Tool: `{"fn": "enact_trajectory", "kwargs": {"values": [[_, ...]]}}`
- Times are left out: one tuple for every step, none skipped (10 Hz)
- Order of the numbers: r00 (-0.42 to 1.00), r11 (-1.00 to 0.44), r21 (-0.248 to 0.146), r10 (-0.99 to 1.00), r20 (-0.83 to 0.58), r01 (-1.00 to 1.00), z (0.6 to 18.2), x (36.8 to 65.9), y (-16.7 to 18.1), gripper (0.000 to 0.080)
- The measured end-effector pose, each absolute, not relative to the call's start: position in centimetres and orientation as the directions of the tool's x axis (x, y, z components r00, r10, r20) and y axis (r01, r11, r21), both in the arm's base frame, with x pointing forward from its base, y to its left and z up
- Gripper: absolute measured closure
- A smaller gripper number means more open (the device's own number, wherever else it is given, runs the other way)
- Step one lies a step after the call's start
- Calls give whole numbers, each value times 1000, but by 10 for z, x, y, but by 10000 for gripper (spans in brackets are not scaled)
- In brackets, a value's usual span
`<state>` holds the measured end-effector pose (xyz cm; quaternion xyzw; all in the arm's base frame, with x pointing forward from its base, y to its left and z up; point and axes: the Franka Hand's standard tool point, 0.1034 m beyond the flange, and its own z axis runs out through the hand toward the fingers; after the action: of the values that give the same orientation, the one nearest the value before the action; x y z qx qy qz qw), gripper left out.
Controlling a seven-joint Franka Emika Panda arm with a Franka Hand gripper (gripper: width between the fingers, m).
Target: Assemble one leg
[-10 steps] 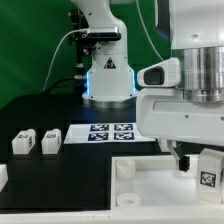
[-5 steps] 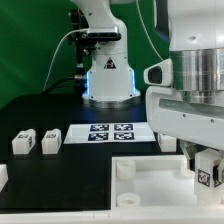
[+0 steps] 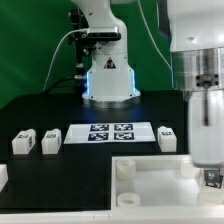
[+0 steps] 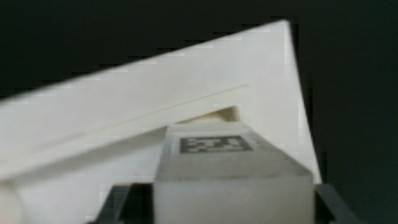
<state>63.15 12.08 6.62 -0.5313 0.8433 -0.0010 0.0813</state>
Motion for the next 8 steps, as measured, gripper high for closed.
{"fn": "enact_trajectory", "kwargs": {"values": [[-461,475,-81,-875,-145,-876,66,631,122,503],[-433,447,-86,-890,-143,-890,66,631,122,503],[-414,428,-88,-899,-141,-900,66,631,122,503],[-413,426,-88,-900,-140,-900,66,631,122,413],[-402,415,-89,-905,-139,-905,66,631,122,274],[-289,301,-95,-949,-123,-949,66,630,123,189],[-193,206,-111,-975,-113,-972,67,632,120,189],[-60,73,-137,-994,-95,-988,67,633,119,159]]}}
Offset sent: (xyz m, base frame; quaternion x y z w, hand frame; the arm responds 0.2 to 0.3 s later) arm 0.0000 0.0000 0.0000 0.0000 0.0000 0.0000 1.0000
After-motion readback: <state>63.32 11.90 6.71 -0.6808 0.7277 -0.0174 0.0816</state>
